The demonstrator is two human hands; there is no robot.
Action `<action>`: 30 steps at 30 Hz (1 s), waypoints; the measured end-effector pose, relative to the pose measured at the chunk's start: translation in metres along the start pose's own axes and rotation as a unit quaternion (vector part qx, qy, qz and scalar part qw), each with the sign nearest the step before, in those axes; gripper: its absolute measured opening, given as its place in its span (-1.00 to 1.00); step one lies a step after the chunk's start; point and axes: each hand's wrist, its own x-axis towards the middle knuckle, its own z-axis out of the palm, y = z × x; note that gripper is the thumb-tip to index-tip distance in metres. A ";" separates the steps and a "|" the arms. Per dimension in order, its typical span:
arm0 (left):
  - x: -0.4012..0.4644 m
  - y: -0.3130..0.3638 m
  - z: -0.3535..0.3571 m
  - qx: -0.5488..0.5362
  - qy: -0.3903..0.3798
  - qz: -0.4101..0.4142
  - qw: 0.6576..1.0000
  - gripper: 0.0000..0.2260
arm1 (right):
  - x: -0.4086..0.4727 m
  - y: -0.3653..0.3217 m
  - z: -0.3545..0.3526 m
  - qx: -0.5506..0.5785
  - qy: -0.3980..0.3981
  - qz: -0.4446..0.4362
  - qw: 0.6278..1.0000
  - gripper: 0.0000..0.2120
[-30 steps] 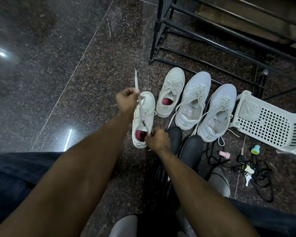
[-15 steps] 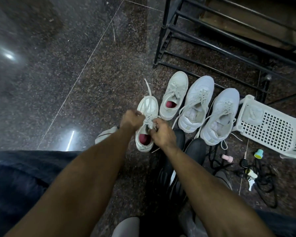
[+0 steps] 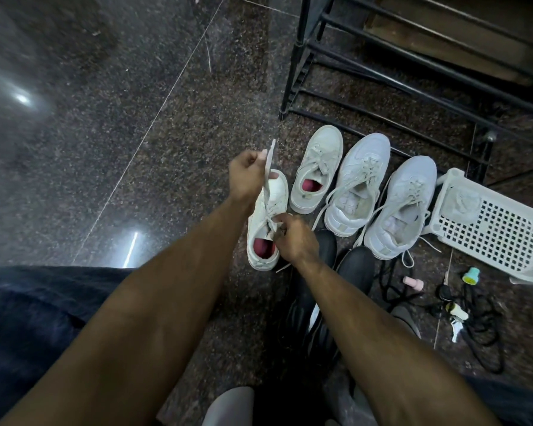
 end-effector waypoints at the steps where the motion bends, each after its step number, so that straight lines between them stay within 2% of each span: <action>1: 0.001 0.007 0.002 0.014 -0.016 0.008 1.000 -0.80 | 0.001 0.000 0.000 -0.004 0.003 -0.008 1.000 -0.61; 3: 0.001 0.012 0.006 0.019 -0.033 0.007 0.999 -0.81 | 0.001 -0.002 0.000 -0.031 -0.004 -0.021 0.999 -0.60; 6: -0.002 -0.002 0.005 0.014 0.007 -0.037 0.999 -0.88 | 0.001 -0.006 -0.002 -0.053 -0.009 -0.002 0.999 -0.68; 9: -0.005 -0.036 -0.012 0.109 0.065 -0.090 0.988 -0.92 | 0.008 -0.008 -0.005 0.015 -0.004 -0.002 1.000 -0.94; 10: -0.009 -0.048 -0.020 0.145 0.071 -0.111 0.981 -0.90 | 0.011 -0.009 -0.007 0.037 -0.021 -0.002 0.999 -0.90; 13: -0.028 -0.069 -0.034 0.217 0.013 -0.132 0.967 -0.81 | 0.020 -0.010 -0.018 0.100 -0.096 0.044 0.989 -0.80; 16: -0.045 -0.078 -0.035 0.289 -0.070 -0.090 0.951 -0.80 | 0.018 -0.008 -0.030 0.180 -0.185 0.125 0.958 -0.86; 20: -0.048 -0.082 -0.032 0.379 -0.138 -0.023 0.915 -0.87 | 0.014 0.003 -0.030 0.278 -0.198 0.153 0.927 -0.80; 24: -0.044 -0.086 -0.028 0.330 -0.102 -0.021 0.938 -0.90 | 0.006 0.012 -0.024 0.369 -0.163 0.146 0.903 -0.78; 27: -0.041 -0.090 -0.030 0.324 -0.094 -0.029 0.941 -0.95 | 0.001 0.016 -0.018 0.436 -0.147 0.159 0.874 -0.80; 30: -0.039 -0.091 -0.033 0.266 -0.066 -0.079 0.958 -0.91 | -0.003 0.011 -0.020 0.496 -0.148 0.151 0.842 -0.79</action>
